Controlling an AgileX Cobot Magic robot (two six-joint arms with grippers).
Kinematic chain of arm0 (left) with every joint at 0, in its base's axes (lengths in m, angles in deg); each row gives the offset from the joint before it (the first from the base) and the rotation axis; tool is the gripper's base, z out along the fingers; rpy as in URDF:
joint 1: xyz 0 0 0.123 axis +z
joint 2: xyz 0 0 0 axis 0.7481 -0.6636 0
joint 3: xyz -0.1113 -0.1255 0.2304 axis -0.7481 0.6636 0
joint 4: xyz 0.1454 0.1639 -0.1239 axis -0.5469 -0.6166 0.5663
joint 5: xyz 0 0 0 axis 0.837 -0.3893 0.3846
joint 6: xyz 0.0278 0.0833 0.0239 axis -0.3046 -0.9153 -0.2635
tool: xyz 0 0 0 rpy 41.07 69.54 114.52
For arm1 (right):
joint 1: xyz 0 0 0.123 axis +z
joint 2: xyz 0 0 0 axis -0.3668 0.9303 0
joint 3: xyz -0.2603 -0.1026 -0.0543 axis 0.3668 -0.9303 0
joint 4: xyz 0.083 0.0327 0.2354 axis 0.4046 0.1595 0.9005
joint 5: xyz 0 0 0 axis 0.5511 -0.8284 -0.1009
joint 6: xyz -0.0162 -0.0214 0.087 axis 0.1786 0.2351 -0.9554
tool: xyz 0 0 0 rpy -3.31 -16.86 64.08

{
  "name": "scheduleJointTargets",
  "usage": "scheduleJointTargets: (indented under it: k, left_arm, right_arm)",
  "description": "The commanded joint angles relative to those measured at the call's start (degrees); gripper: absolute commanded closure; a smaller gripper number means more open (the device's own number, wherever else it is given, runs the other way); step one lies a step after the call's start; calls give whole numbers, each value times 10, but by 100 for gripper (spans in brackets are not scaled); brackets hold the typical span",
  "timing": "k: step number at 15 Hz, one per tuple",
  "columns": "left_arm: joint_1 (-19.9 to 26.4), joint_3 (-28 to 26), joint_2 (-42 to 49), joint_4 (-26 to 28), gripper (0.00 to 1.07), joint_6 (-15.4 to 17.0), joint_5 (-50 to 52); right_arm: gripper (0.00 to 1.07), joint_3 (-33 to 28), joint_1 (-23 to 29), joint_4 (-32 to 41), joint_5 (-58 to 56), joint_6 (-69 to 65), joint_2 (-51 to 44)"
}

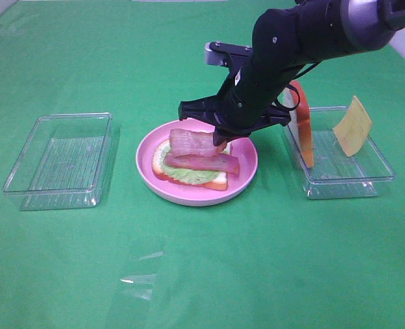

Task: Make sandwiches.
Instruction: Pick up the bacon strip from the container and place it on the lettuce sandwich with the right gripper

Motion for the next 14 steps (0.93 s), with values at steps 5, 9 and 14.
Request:
scheduleJointTargets:
  k: [5,9,14]
  left_arm:
    - [1,1,9,5,6,-1,2]
    - [1,1,9,5,6,-1,2]
    - [1,1,9,5,6,-1,2]
  right_arm:
    - [96,1,3,-12,-12,-30,-1]
    - [11,1,3,-12,-15,2,-1]
    - [12,1,3,-3,-34,33,-31]
